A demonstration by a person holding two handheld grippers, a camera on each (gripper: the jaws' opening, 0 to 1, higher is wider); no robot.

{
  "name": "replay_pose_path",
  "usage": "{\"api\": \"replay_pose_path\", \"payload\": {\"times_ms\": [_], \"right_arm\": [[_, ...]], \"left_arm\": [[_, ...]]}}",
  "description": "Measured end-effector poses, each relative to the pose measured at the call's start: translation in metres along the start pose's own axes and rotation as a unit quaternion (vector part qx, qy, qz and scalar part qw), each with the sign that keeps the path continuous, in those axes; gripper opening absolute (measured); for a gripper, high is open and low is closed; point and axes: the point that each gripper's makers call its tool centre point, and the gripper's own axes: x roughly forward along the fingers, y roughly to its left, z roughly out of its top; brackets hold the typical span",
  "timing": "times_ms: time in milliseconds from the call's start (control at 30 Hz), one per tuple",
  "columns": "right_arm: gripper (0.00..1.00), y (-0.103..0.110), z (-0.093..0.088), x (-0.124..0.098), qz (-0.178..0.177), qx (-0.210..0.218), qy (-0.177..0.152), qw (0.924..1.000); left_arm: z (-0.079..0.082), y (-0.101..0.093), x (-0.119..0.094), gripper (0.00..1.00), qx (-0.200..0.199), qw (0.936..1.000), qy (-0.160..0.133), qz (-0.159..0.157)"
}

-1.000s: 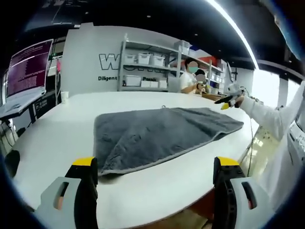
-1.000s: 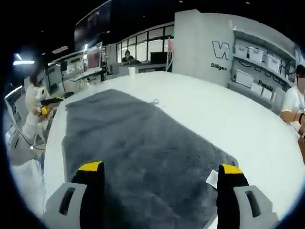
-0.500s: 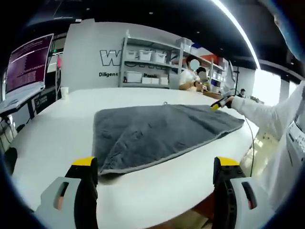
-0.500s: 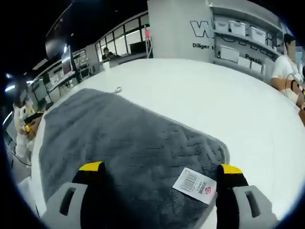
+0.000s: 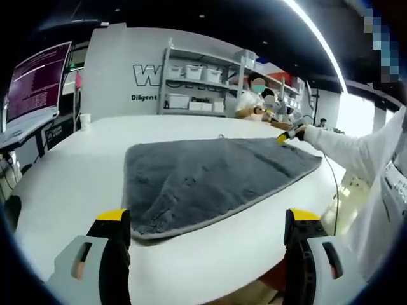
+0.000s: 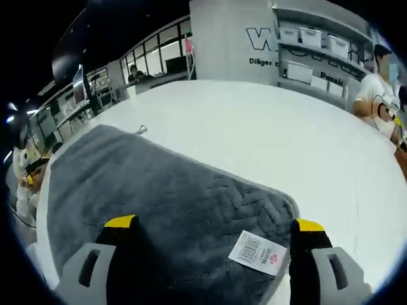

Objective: Open the folded towel by lifting each exposed corner and separating the folded layers until the towel lies flat within the target outline without major curled edges

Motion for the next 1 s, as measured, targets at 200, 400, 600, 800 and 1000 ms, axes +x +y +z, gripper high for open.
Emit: {"api": "replay_pose_path", "payload": {"times_ms": [200, 400, 600, 800, 1000], "right_arm": [[0.99, 0.02, 0.022, -0.057, -0.003, -0.044, -0.054, 0.9976], [0.99, 0.053, 0.017, -0.127, 0.005, -0.072, -0.09, 0.9934], [0.99, 0.081, -0.022, -0.15, 0.002, -0.076, -0.063, 0.9951], [0.99, 0.105, -0.048, -0.166, 0.004, -0.062, -0.066, 0.9959], [0.99, 0.12, -0.052, -0.165, 0.014, -0.066, -0.062, 0.9958]], "left_arm": [[0.001, 0.004, -0.007, 1.0, 0.0, 1.0, -0.006, 0.005], [0.0, 0.003, -0.009, 1.0, -0.001, 0.9999, -0.012, 0.004], [0.0, 0.001, -0.006, 1.0, -0.002, 0.9999, -0.013, -0.003], [0.003, -0.003, -0.003, 1.0, 0.003, 0.9999, -0.011, -0.012], [0.009, -0.003, 0.002, 1.0, 0.007, 0.9997, -0.01, -0.022]]}}
